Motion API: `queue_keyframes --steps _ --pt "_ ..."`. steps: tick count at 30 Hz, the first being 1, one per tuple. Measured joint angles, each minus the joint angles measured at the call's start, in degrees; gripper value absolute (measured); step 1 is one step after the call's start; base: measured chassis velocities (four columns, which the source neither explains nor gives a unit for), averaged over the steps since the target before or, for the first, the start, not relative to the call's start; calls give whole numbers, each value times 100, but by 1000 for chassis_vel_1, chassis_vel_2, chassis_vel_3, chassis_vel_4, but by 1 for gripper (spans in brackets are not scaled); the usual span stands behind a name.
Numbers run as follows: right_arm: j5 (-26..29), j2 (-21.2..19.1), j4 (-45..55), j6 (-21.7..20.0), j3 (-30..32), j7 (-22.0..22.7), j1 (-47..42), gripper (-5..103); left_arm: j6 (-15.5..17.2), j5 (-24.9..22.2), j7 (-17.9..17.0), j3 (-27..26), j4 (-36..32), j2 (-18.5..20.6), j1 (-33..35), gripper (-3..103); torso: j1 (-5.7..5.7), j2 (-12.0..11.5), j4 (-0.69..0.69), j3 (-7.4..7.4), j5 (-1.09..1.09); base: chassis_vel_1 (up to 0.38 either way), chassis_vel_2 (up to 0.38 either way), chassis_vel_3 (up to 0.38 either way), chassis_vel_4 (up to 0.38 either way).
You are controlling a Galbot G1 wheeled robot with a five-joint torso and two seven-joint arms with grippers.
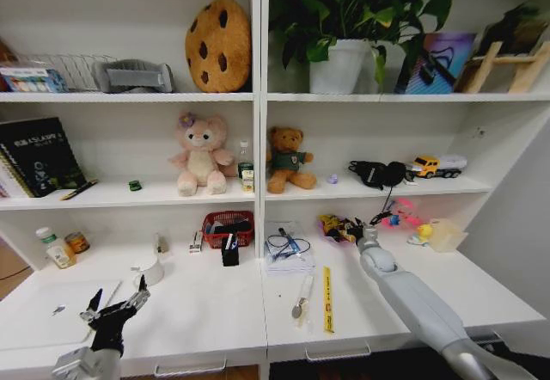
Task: Organize the objects on the table.
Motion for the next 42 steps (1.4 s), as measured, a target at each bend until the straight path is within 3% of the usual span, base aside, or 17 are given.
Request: queue_keyframes --steps 3,4,9,10,11,13,18,20,22,26,37,42 --pt "34 -70 241 -50 111 -6 -192 61 0 -9 -2 -2 -7 15 -11 100 0 0 0 0 1 0 0 0 0" --pt "70 -167 512 -72 256 -57 -461 72 0 -16 -2 -2 -13 35 -17 100 0 0 0 0 0 0 0 0 0" --pt "89 -417 1314 -90 707 -95 -1310 83 -4 -19 1 5 -25 57 -25 100 0 0 -5 0 3 0 0 0 0" --pt "38 -503 1677 -70 918 -94 -1658 93 -5 -19 -1 8 -26 58 -30 100 0 1 -3 0 0 0 0 0 0" --pt "38 -503 1677 -70 918 -94 -1658 93 -5 -19 -1 8 -26 58 -30 100 0 1 -3 0 0 0 0 0 0" --pt "-59 -597 2600 -30 1646 -91 -2660 99 66 -17 -76 -2 -26 103 -49 100 0 1 -1 0 -1 0 0 0 0" --pt "-155 -540 3430 137 2453 -69 -3720 100 171 -20 -133 -42 -26 190 -75 100 -1 1 -2 -1 1 0 0 0 0" --pt "-163 -405 3990 275 3115 -91 -4356 100 243 -20 -202 -52 -19 210 -139 100 -1 2 0 -1 1 0 0 0 0" --pt "-159 -374 4129 315 3267 -126 -4507 100 259 -20 -209 -52 -17 217 -150 100 -1 1 0 -1 0 0 0 0 0" --pt "-311 -128 4889 843 4369 -444 -5815 100 364 -18 -219 -18 -14 360 -232 100 -1 2 -3 -1 0 0 0 0 0" --pt "-704 534 5244 2037 4901 -862 -7005 100 400 -33 -214 -76 -124 434 -202 100 -1 1 0 0 1 0 0 0 0" --pt "-736 739 5232 2303 5084 -868 -7185 100 399 -55 -213 -106 -140 463 -244 100 -1 1 -2 0 1 0 0 0 0"
